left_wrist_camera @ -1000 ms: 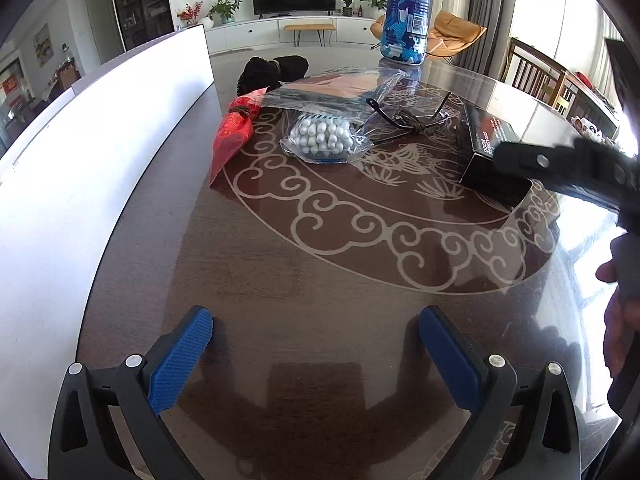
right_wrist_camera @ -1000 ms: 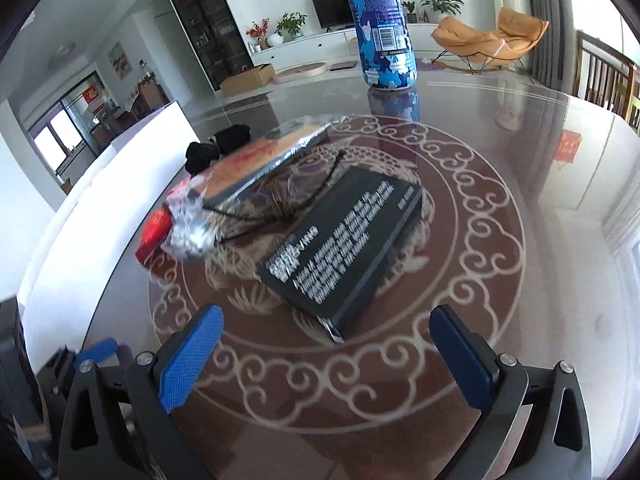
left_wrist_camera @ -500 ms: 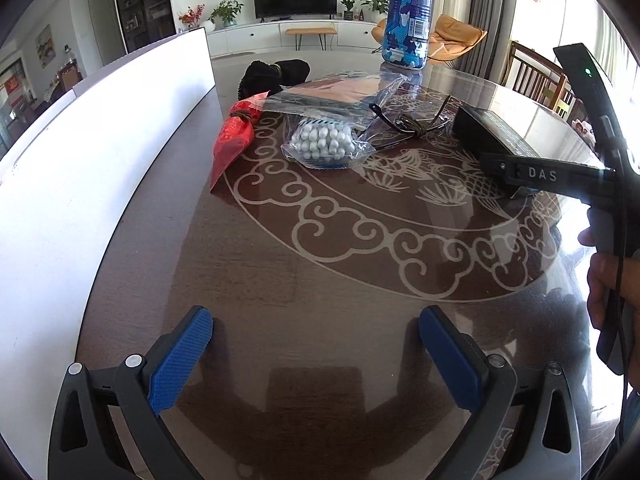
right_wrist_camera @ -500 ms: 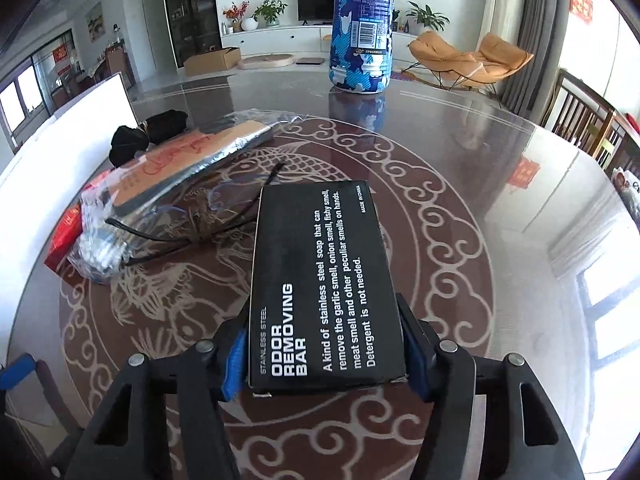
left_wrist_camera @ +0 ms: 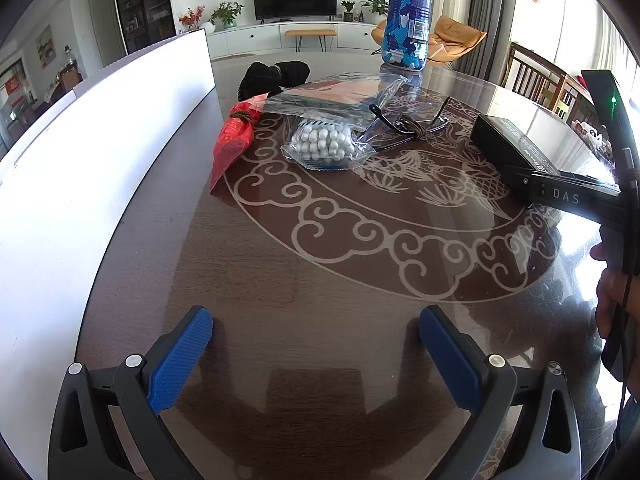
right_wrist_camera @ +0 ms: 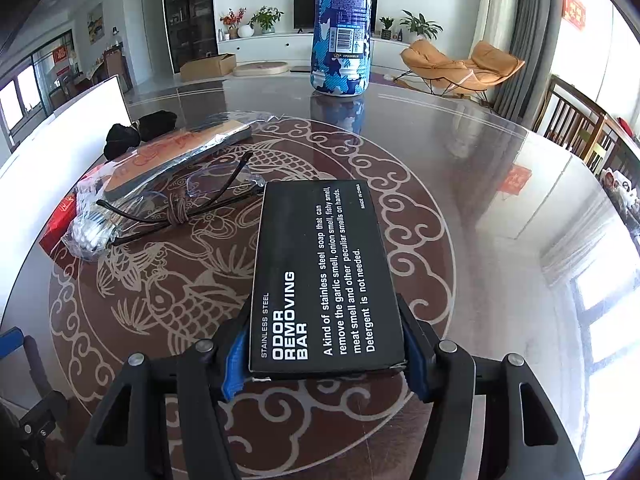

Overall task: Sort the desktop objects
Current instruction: 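Close the right tool on the black ODOR REMOVING BAR box, then close the left tool on the red packet while the right tool holds the black box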

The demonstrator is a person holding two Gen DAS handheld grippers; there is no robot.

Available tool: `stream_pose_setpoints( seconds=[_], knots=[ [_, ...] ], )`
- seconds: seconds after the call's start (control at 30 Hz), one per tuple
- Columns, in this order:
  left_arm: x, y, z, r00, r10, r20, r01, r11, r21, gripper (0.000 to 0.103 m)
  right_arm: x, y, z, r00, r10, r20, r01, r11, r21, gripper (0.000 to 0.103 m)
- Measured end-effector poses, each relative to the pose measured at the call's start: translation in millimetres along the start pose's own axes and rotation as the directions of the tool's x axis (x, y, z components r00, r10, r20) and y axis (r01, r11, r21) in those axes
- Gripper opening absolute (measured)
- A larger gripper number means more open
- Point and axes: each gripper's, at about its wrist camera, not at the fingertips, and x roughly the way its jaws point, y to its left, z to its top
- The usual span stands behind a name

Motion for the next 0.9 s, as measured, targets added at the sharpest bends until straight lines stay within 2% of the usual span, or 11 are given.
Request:
stream_pose_setpoints(
  seconds=[0.43, 0.57, 0.73, 0.9],
  knots=[
    [-0.4, 1.5, -0.3, 1.0, -0.008, -0.001, 0.008, 1.0, 0.006, 0.103, 0.9, -2.0, -0.2, 1.0, 0.023, -0.004, -0.022, 1.0, 0.014, 0.064],
    [2.7, 17.3, 4.1, 1.0, 0.01, -0.008, -0.01, 1.0, -0.016, 0.103, 1.3, -0.8, 0.1, 0.999, 0.033, -0.006, -0.033, 0.999, 0.01, 0.068],
    [19.3, 47.9, 27.1, 0.997, 0.071, -0.009, -0.071, 0.992, -0.105, 0.103, 1.2, -0.8, -0.1, 0.999, 0.034, -0.006, -0.034, 0.999, 0.01, 0.068],
    [45.5, 53.9, 62.7, 0.998, 0.063, -0.007, -0.064, 0.994, -0.092, 0.103, 1.0, -0.7, -0.2, 0.999, 0.034, -0.006, -0.034, 0.999, 0.01, 0.069]
  ],
)
